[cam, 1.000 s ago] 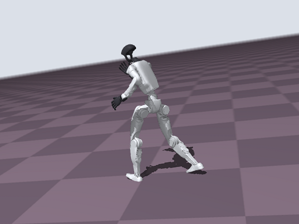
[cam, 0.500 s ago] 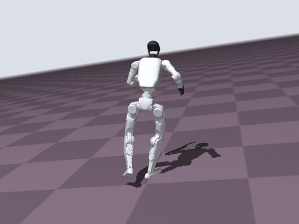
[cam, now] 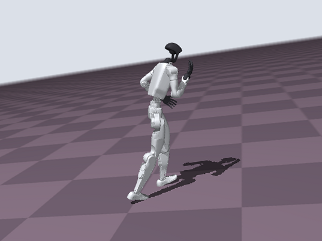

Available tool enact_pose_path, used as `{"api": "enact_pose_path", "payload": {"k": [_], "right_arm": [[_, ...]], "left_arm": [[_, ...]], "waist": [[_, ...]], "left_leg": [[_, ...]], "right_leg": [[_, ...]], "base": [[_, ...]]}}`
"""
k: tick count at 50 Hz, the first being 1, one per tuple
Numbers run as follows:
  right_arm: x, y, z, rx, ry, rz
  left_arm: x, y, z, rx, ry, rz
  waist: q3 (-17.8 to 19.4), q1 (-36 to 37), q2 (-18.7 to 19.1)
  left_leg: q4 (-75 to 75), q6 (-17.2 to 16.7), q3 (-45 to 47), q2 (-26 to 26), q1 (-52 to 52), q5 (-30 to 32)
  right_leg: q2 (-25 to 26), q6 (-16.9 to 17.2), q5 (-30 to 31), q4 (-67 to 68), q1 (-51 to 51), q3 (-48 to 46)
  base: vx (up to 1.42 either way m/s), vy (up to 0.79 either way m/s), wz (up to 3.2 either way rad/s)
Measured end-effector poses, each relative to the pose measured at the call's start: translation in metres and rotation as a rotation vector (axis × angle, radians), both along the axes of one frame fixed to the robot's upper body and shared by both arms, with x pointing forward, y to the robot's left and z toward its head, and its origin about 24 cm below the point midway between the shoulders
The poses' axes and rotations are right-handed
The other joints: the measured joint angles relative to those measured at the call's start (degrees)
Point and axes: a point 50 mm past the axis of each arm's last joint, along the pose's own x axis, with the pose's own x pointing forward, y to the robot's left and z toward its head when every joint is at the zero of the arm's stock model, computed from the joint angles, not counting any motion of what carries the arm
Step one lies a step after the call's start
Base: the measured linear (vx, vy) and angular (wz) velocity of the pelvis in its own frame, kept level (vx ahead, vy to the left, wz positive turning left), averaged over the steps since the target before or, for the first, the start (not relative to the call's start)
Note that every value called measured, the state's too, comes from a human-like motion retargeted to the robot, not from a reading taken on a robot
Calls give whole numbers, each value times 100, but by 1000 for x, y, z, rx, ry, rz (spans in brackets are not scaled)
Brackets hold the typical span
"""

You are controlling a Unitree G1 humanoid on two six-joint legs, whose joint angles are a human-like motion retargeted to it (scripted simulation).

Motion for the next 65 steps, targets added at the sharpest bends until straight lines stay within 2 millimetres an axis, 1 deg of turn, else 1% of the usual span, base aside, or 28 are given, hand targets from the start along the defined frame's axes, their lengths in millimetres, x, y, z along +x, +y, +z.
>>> {"api": "enact_pose_path", "payload": {"k": [2, 4, 6, 8, 12, 15, 17, 20, 22, 25, 27, 28, 30, 32, 36, 40, 43, 45, 47, 48, 50, 51, 53, 55, 57, 60, 62, 65], "right_arm": [[22, -14, -42, -113, 193, -149], [35, -44, -91, -267, 381, -385], [24, -90, -130, -417, 540, -580], [-1, -128, -151, -502, 691, -615], [-40, -166, -156, -607, 853, -571], [-52, -182, -147, -690, 888, -621], [-48, -186, -147, -675, 928, -651], [-36, -176, -156, -634, 954, -607], [-21, -161, -168, -651, 929, -548], [8, -129, -186, -589, 892, -472], [36, -95, -182, -402, 880, -427], [50, -78, -168, -308, 838, -404], [70, -48, -117, -151, 671, -360], [75, -35, -56, -11, 461, -324], [45, -30, 36, 242, 103, -226], [1, -18, 69, 190, -146, -42], [-11, -13, 60, 60, -199, 34], [-10, -9, 41, -10, -154, 64], [4, -5, 14, -114, -29, 27], [12, -5, -5, -162, 50, -13], [31, -12, -48, -300, 208, -187], [37, -23, -70, -364, 281, -306], [37, -50, -109, -466, 433, -469], [22, -80, -135, -489, 602, -488], [6, -102, -147, -515, 706, -442], [-12, -128, -149, -646, 742, -444], [-16, -146, -149, -721, 787, -491], [-20, -174, -158, -779, 916, -566]], "left_arm": [[35, -20, 16, 52, -169, 52], [73, -43, 52, 95, -371, 66], [103, -63, 109, 137, -615, 47], [117, -80, 175, 160, -875, 54], [97, -97, 281, 88, -1340, 159], [73, -110, 323, -98, -1549, 154], [60, -123, 338, -306, -1587, 68], [47, -149, 335, -472, -1536, -189], [50, -160, 317, -399, -1454, -352], [73, -153, 266, -120, -1281, -361], [87, -134, 206, -86, -1042, -208], [89, -122, 171, -117, -888, -125], [75, -95, 103, -215, -589, 21], [42, -63, 63, -222, -397, 103], [-14, -11, 48, -63, -207, 81], [-32, 13, 48, -90, -68, 33], [-32, 27, 43, -3, -32, 54], [-29, 29, 32, 26, -12, 49], [-7, 17, 22, 30, -49, 70], [5, 7, 20, 61, -84, 59], [37, -16, 34, 105, -223, 52], [56, -31, 52, 101, -331, 56], [87, -64, 100, 38, -576, 68], [101, -99, 159, -89, -832, 61], [97, -127, 216, -176, -1086, 41], [73, -143, 277, -192, -1399, -5], [59, -149, 306, -233, -1520, -44], [43, -170, 326, -354, -1543, -251]], "waist": [[190, -320, 104], [288, -628, 155], [222, -1038, 321], [235, -1546, 602], [200, -2654, 1044], [68, -3189, 1137], [98, -3336, 977], [85, -3407, 660], [3, -3243, 517], [-1, -2861, 674], [206, -2557, 919], [310, -2388, 997], [429, -1995, 1009], [358, -1442, 854], [90, -13, 471], [-55, 1048, 314], [-2, 1124, 371], [-49, 926, 301], [141, 597, 445], [121, 468, 414], [190, 220, 366], [142, 123, 277], [43, -128, 198], [-67, -599, 317], [-48, -1341, 567], [-137, -2561, 980], [-153, -3143, 1099], [-152, -3675, 1010]], "left_leg": [[523, 161, -90, 50, 171, -452], [1213, 194, -94, 120, 118, -928], [1919, -25, -99, 303, -94, -1306], [1626, -342, -196, 405, 223, -1225], [566, -884, -432, 645, 1001, -381], [357, -1264, -465, 717, 1247, 379], [-11, -966, -530, 404, 1664, 818], [219, -872, -572, 85, 2048, 1088], [1073, -768, -521, 5, 1919, 1069], [3088, -682, -448, 217, 1283, 1390], [4295, -657, -419, 512, 847, 1861], [4789, -606, -384, 637, 654, 1898], [5520, -376, -325, 747, 282, 1444], [5714, -63, -213, 697, -68, 736], [4615, 301, 220, 546, -575, -29], [1758, 175, 76, 151, -698, 244], [-345, -170, -17, 41, -459, 356], [-459, -482, 330, 98, -536, 399], [-395, -364, 270, 52, -216, 485], [110, -226, 204, 76, -254, 179], [772, 190, -61, 10, -135, -452], [1279, 271, -76, -4, -273, -772], [1981, 267, -89, 7, -405, -1229], [2167, 34, -170, 51, -279, -1398], [1490, -190, -442, 28, 300, -1131], [724, -634, -914, 228, 907, -567], [217, -820, -1156, 243, 1303, -102], [-134, -969, -1404, 54, 1864, 458]], "right_leg": [[332, 163, 25, 1604, -402, -270], [495, 412, 239, 3365, -1162, -786], [360, 512, 269, 4665, -2058, -1640], [53, -44, -194, 5041, -2551, -2496], [-116, -680, -506, 3797, -2920, -3637], [-47, -673, -290, 1587, -2880, -3937], [-203, -525, -144, -65, -2658, -4091], [-494, -112, -196, -1404, -2465, -4741], [-649, -125, -122, -1403, -2406, -5187], [-536, -683, -581, -922, -2238, -5102], [-299, -1157, -1114, -407, -2112, -4761], [-220, -1305, -1333, -116, -2055, -4601], [-165, -1371, -1666, 304, -1885, -4296], [-243, -1199, -1764, 349, -1632, -3996], [-603, -787, -1263, -58, -1104, -3484], [-852, -444, -339, -514, -611, -3166], [-793, -315, 293, -733, -13, -3259], [-775, -175, 506, -437, 237, -3411], [-658, -456, 702, 57, 516, -3469], [-678, -419, 729, 818, 325, -3479], [-687, -514, 744, 2453, -184, -3333], [-741, -465, 601, 3375, -685, -3244], [-806, -488, 169, 4768, -1591, -3150], [-817, -557, -295, 5382, -2281, -3274], [-754, -799, -657, 5044, -2608, -3530], [-528, -821, -808, 3539, -2928, -4009], [-433, -646, -507, 1972, -3007, -4154], [-557, -381, -197, -416, -2893, -4506]], "base": [[64, 31, 8], [67, 24, 9], [71, 20, 38], [70, 16, 61], [72, 2, 55], [78, -11, 10], [81, -17, -12], [88, -19, -39], [89, -18, -84], [88, -14, -117], [87, -7, -164], [88, -4, -180], [91, 0, -179], [93, 4, -163], [94, 12, -132], [94, 26, -60], [98, 32, 26], [104, 30, 75], [101, 31, 103], [102, 27, 84], [98, 22, 65], [95, 17, 53], [96, 16, 55], [94, 16, 91], [93, 11, 132], [96, 0, 124], [99, -11, 84], [106, -20, 56]]}}
